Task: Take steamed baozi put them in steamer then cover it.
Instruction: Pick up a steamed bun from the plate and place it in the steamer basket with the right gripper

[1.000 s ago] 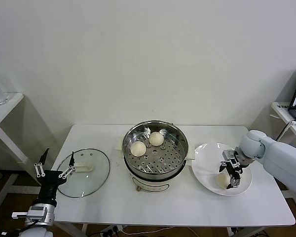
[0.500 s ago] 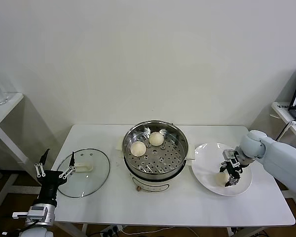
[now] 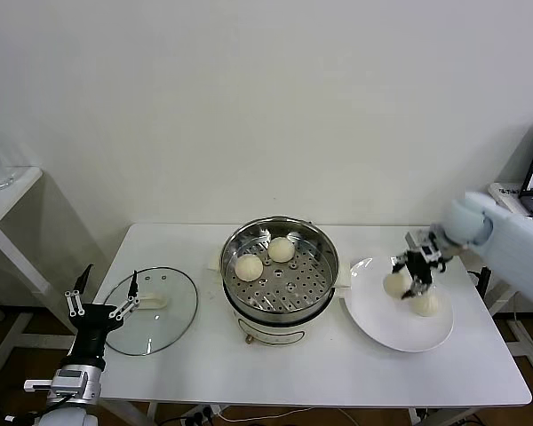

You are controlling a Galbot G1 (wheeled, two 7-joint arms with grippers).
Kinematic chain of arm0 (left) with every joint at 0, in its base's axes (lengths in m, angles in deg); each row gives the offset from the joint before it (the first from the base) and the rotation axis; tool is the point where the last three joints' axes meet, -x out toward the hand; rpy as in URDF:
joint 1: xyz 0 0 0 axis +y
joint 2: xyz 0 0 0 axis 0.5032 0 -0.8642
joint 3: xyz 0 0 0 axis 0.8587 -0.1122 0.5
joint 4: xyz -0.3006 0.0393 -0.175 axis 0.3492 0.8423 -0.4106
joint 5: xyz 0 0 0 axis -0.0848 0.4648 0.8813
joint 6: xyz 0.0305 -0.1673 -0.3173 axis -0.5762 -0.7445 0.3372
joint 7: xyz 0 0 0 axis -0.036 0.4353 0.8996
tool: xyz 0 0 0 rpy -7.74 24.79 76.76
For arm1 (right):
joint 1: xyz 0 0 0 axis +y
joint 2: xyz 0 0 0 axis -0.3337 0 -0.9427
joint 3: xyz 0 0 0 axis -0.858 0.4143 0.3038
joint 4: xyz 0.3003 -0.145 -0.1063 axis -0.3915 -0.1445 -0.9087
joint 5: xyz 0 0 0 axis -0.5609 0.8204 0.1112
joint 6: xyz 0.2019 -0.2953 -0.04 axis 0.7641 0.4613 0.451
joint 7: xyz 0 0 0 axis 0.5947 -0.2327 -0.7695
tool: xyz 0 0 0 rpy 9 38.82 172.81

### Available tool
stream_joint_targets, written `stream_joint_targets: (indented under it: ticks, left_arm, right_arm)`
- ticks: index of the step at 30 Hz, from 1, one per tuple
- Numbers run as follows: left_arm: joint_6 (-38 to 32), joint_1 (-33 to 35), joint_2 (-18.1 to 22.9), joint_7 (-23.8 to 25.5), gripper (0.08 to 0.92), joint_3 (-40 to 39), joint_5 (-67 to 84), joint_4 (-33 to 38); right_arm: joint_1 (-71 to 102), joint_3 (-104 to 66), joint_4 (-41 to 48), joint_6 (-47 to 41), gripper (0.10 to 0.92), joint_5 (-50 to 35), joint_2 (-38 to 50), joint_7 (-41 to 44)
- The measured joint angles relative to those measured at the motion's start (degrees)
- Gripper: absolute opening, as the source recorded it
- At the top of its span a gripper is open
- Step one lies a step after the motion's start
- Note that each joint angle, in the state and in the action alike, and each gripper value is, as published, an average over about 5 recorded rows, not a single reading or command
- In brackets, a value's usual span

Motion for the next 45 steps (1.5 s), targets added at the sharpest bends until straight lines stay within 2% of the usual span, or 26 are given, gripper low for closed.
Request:
stream_joint_targets:
  ticks: [12,24,34,45]
  left_arm:
    - [0.0,-0.1,-0.5,0.1,0.823,0.0,-0.2,-0.1]
    - [-0.5,-0.4,-0.5,0.3,0.823,-0.2,-0.3,-1.7]
    - [-0.6,-1.2,-0.6,0.5,0.823,0.3,-0.4,-3.4]
    - [-0.6,-1.8,-0.6,0.6,0.823,0.7,-0.4,-4.4]
  right_arm:
    - [-21.0,11.0,-7.0,16.0,0.689,1.0,-8.1,-0.7]
    - [-25.0,18.3,-10.4,31.0,0.687,9.7,-19.9,-7.2]
    - [-21.7,21.6,-12.5,36.5,0.695,15.7,-23.1,-12.5]
    - [-20.1,23.7,-15.6,37.9,0.696,16.6,-24.0,-15.3]
